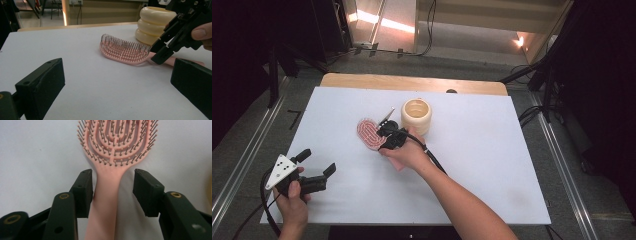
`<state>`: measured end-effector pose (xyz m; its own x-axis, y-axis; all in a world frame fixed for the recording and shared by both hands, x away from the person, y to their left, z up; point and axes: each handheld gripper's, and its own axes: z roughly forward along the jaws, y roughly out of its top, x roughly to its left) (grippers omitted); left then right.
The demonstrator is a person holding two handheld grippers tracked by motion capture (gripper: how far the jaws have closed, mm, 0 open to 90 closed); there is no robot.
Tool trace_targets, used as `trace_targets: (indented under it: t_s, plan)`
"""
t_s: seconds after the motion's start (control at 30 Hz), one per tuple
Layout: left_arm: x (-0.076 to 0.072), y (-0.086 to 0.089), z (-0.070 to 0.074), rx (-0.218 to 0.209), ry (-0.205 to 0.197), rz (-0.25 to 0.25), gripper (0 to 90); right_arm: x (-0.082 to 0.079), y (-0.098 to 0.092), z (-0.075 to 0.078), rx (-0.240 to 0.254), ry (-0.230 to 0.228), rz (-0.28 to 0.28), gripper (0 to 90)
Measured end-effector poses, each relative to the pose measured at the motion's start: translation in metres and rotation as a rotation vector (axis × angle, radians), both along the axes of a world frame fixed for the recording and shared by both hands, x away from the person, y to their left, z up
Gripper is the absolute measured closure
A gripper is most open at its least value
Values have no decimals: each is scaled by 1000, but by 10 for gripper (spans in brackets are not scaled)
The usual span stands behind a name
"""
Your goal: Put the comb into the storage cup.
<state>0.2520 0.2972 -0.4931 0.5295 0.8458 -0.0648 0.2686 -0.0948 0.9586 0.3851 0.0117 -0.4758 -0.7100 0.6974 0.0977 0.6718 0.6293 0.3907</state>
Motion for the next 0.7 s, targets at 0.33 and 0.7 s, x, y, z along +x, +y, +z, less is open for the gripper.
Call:
trace_targets:
  t_s: [0.33, 0.7]
  plan:
    - [0, 0, 0, 2, 0, -1, 0, -4, 11, -6, -49, -58, -29, 528]
    - [0, -1, 0, 6, 1, -1, 0, 3, 2, -7, 29, -12, -42, 678]
